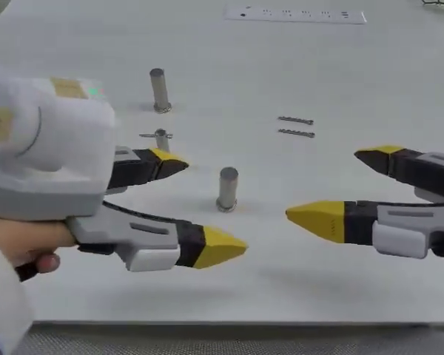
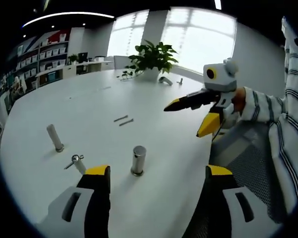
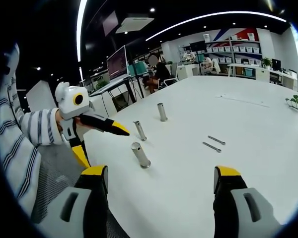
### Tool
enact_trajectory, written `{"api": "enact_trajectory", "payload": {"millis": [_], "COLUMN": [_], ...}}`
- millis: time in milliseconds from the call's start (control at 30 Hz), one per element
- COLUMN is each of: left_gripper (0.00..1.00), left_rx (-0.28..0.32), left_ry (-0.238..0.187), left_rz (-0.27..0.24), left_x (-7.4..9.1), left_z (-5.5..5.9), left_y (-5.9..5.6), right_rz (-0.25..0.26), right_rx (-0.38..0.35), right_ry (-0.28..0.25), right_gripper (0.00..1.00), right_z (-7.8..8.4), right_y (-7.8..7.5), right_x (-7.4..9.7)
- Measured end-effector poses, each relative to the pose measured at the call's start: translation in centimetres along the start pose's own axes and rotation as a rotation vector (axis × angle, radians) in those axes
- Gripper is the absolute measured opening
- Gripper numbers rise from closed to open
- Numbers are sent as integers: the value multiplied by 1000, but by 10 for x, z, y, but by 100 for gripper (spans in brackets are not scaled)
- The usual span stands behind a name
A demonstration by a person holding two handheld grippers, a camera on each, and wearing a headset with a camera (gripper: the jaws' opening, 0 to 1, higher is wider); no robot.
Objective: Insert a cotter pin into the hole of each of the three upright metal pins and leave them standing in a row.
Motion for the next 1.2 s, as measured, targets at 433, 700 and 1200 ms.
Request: {"api": "enact_trajectory", "payload": {"millis": [433, 700, 1200], "left_gripper": [99, 99, 99], "left_rx": [28, 40, 55], "left_ry": [-33, -27, -46], "left_rz": [39, 14, -18], "left_x": [19, 21, 25], "left_z": [10, 15, 14], "left_y": [-6, -2, 2], "right_rz": [4, -3, -77], "right_rx": [44, 98, 266], "right_ry": [57, 95, 203], "right_gripper": [84, 77, 63], "right_z": [-1, -9, -25], "right_y": [-13, -30, -56], "right_x": [0, -1, -19]}}
Point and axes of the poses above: the centre of the closed fingertips' face, and the gripper's own axes: x roughly backward along the fingers, y roughly to its left, z roughly out of its underside, the point moved 2 cm from there along x, roughly backward along the fingers, and after that the axes turned 8 degrees about x, right-handed, at the moved point
